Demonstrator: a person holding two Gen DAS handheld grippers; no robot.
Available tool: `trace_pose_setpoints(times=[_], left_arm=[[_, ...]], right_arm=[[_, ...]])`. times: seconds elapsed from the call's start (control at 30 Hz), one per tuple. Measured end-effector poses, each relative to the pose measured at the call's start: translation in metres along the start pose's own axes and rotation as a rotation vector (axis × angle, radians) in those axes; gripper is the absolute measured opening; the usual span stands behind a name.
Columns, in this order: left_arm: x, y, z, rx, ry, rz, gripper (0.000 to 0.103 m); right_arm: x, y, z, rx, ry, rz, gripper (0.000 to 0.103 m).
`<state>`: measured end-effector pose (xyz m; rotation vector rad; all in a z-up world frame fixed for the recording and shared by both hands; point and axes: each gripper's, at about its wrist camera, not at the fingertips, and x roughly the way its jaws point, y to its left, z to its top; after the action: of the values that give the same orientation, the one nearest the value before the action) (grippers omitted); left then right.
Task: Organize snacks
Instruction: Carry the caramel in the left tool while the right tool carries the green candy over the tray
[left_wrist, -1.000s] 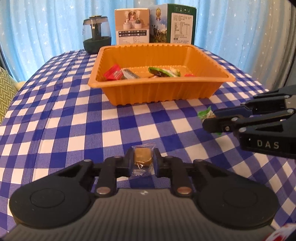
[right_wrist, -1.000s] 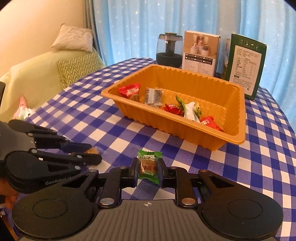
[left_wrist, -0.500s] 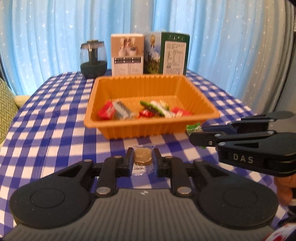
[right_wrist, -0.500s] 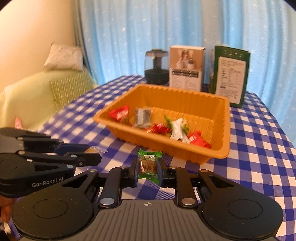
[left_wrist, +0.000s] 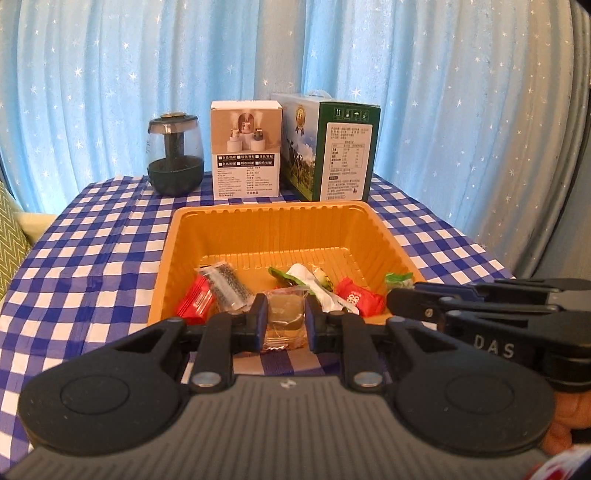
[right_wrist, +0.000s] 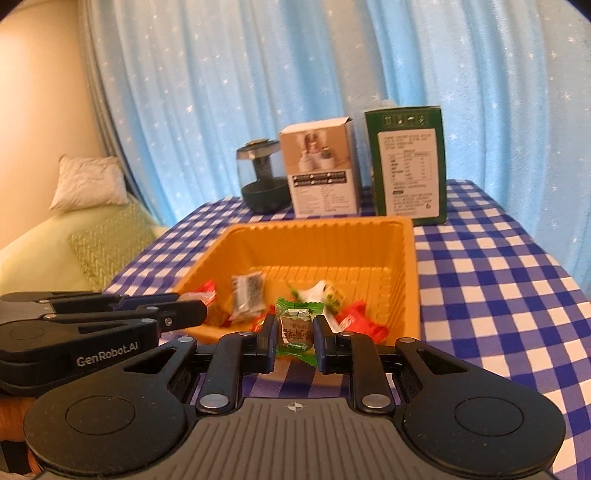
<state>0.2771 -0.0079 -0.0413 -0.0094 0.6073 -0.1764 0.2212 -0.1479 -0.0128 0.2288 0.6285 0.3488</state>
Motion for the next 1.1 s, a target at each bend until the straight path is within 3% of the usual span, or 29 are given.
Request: trace_pose_setpoints(times=[0.47, 1.1], left_arm=[[0.056, 0.016, 0.024, -0.032, 0.059, 0.019, 0.019], [0.092, 0.031, 0.033, -0.021, 0.093, 0.018, 0.019]], right_arm=[[0.033, -0.019, 0.027, 0.075, -0.016, -0.045, 0.021], [0.078, -0.035, 0.036, 0.08, 0.05, -0.092, 0.021]])
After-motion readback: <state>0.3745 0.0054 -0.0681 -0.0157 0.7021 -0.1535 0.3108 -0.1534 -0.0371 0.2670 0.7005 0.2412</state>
